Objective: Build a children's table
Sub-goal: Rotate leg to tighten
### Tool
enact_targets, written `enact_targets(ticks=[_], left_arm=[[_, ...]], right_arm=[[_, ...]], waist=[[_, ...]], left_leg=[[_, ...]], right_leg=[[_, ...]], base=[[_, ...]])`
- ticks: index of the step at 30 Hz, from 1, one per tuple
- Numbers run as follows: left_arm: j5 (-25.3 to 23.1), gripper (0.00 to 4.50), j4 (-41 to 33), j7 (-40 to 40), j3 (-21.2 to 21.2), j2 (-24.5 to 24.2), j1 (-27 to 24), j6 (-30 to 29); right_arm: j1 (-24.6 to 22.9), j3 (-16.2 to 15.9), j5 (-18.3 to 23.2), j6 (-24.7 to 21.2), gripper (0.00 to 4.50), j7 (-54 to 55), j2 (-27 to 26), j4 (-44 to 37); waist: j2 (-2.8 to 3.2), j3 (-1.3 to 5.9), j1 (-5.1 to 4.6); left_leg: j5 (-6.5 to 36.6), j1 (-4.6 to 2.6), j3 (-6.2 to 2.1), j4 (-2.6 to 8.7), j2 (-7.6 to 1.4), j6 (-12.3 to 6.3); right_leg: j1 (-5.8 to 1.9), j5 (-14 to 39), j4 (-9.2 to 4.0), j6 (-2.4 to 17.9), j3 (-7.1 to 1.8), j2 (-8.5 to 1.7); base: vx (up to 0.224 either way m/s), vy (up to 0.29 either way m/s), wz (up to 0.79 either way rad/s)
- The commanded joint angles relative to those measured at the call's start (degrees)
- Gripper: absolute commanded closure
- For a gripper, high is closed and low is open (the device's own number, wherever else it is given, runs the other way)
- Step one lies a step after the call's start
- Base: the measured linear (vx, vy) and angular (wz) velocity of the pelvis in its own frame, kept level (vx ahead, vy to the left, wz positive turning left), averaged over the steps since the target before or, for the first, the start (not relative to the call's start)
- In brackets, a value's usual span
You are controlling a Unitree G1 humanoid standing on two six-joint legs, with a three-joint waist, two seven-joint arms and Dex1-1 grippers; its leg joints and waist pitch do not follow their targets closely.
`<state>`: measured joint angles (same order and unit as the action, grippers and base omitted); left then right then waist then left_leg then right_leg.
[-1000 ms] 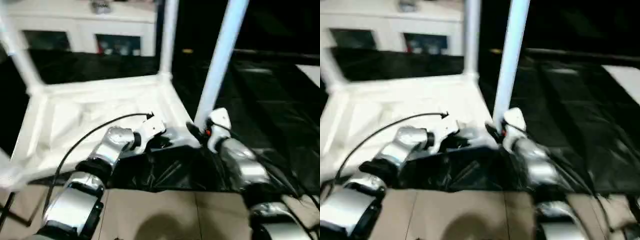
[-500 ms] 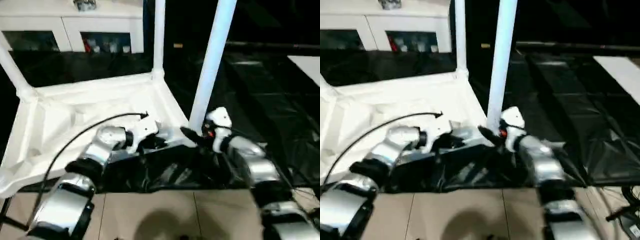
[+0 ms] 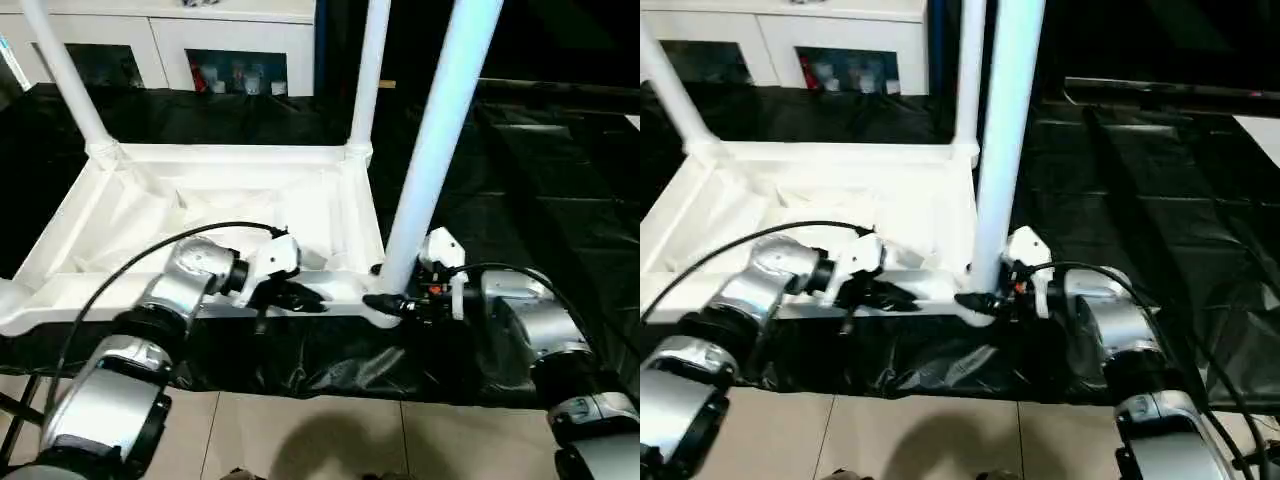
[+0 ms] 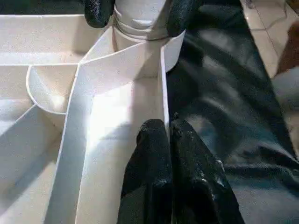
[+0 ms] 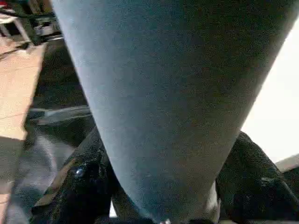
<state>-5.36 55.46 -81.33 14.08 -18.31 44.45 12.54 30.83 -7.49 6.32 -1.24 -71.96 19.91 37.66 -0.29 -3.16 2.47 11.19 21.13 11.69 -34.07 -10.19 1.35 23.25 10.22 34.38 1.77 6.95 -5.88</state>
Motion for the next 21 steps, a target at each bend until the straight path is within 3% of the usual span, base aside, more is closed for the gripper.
enact_targets(ticks=[1,5,11,13,15,18,21], left_arm=[[-0.8,4.50,0.7,-3.5,2.1,0.5,0.8,0.4],[-0.7,4.50,1.3,-4.6,2.1,0.2,1.3,0.4],[-0.5,4.50,1.2,-2.5,1.6,0.7,1.2,-0.2],[-2.8,4.50,1.6,7.7,1.8,2.7,1.3,-1.6],[-3.0,4.50,1.5,12.4,1.2,4.6,1.3,-3.7],[-3.9,4.50,1.4,20.2,0.9,8.4,1.4,-5.9],[-4.3,4.50,1.7,26.0,0.6,11.6,1.6,-7.3]], right_arm=[[0.4,-2.8,-0.6,-1.4,1.93,-3.2,-0.4,0.8],[0.5,-3.1,-0.6,-1.4,2.00,-4.2,-0.8,0.8],[-1.3,-2.6,0.7,-3.0,2.01,-1.8,-2.1,-1.1],[-3.6,0.1,-0.1,-1.9,2.01,9.2,-5.4,-1.6],[-4.2,1.9,-0.6,-0.5,2.01,15.9,-7.8,-0.7],[-3.4,4.6,-2.2,0.2,2.02,29.3,-12.1,2.8],[-2.0,6.5,-2.3,0.2,2.02,38.3,-15.6,5.3]], waist=[[-0.58,3.74,0.40],[-0.50,3.70,0.41],[-0.51,3.86,0.52],[-0.37,3.75,0.54],[-0.59,3.10,0.13],[-0.44,2.73,-0.44],[-0.26,2.57,-1.47]], left_leg=[[10.2,-0.59,-1.47,3.67,-4.12,-5.19],[11.5,-0.71,-1.63,3.92,-4.21,-3.16],[9.3,-0.57,-1.57,3.77,-4.17,-3.97],[9.7,-0.67,-1.61,3.89,-4.29,-3.48],[15.3,-1.34,-1.82,4.22,-3.99,-0.68],[20.0,-2.10,-2.52,4.30,-3.67,1.27],[23.6,-2.41,-3.01,4.67,-3.84,2.10]], right_leg=[[-3.21,11.8,-3.91,14.3,-4.00,-4.36],[-3.19,14.0,-4.06,13.5,-4.14,-4.35],[-3.35,10.0,-3.64,14.3,-4.14,-4.32],[-3.14,10.8,-3.79,14.0,-4.20,-4.37],[-2.59,21.2,-5.21,11.6,-4.18,-4.62],[-2.21,33.7,-6.79,7.1,-3.78,-4.79],[-2.03,36.2,-7.48,5.4,-3.21,-4.57]], base=[[0.000,0.000,0.00],[0.000,0.000,0.00],[0.000,0.000,0.00],[0.000,0.000,0.00],[0.000,0.000,0.00],[0.000,0.000,0.00],[0.000,0.000,0.00]])
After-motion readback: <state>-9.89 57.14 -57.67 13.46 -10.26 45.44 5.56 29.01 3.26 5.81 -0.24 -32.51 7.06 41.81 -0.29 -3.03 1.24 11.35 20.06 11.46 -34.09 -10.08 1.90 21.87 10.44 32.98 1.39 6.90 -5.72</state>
